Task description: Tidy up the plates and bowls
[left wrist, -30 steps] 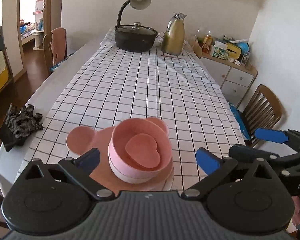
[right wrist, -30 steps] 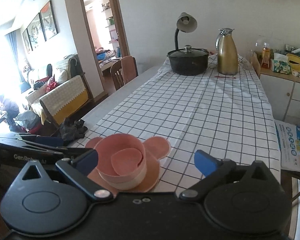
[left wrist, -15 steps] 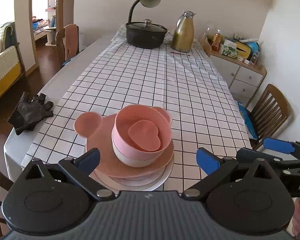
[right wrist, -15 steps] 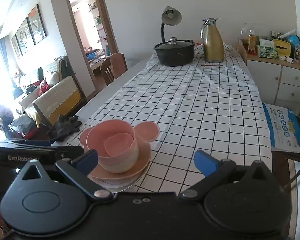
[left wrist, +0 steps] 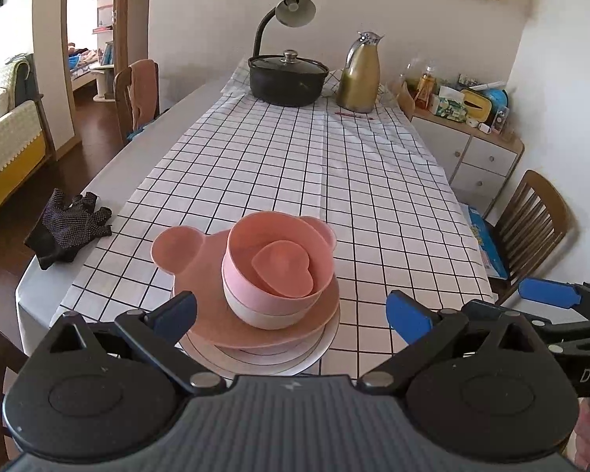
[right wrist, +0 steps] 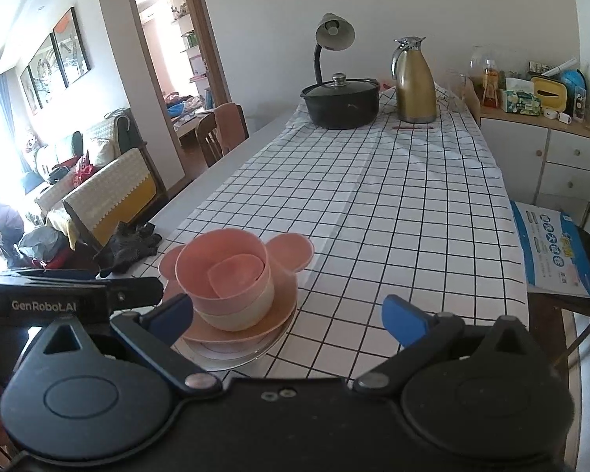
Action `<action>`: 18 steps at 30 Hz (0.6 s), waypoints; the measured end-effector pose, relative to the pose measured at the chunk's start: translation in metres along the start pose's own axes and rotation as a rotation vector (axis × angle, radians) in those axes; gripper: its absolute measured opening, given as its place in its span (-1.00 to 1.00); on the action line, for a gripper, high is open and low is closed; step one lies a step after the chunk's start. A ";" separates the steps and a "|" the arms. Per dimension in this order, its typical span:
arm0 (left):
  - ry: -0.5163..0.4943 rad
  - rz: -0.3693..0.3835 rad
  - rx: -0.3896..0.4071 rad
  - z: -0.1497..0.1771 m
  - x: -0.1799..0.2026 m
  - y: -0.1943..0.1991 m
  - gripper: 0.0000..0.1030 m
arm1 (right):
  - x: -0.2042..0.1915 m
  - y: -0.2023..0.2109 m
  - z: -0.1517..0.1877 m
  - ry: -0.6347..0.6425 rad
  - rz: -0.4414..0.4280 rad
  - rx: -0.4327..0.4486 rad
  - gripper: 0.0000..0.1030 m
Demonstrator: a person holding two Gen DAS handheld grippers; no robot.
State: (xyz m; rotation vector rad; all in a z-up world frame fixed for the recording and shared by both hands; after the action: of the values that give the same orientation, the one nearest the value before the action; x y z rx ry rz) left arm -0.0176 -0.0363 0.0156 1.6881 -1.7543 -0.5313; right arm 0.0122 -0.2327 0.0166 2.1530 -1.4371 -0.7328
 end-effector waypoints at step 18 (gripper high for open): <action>-0.009 -0.010 0.023 0.001 0.007 0.008 1.00 | 0.005 0.006 -0.001 -0.002 -0.002 0.011 0.99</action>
State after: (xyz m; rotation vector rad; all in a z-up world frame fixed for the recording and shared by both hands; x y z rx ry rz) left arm -0.0236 -0.0422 0.0211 1.7132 -1.7651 -0.5260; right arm 0.0105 -0.2390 0.0204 2.1631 -1.4430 -0.7303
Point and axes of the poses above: each gripper's, at about its wrist camera, not at the fingertips, and y roughly against the way its jaws point, x to its right, z to its underside, the point moved 2 cm from there along -y, roughly the way its jaws point, and after that the axes turned 3 degrees about z, right-handed, at the moved point
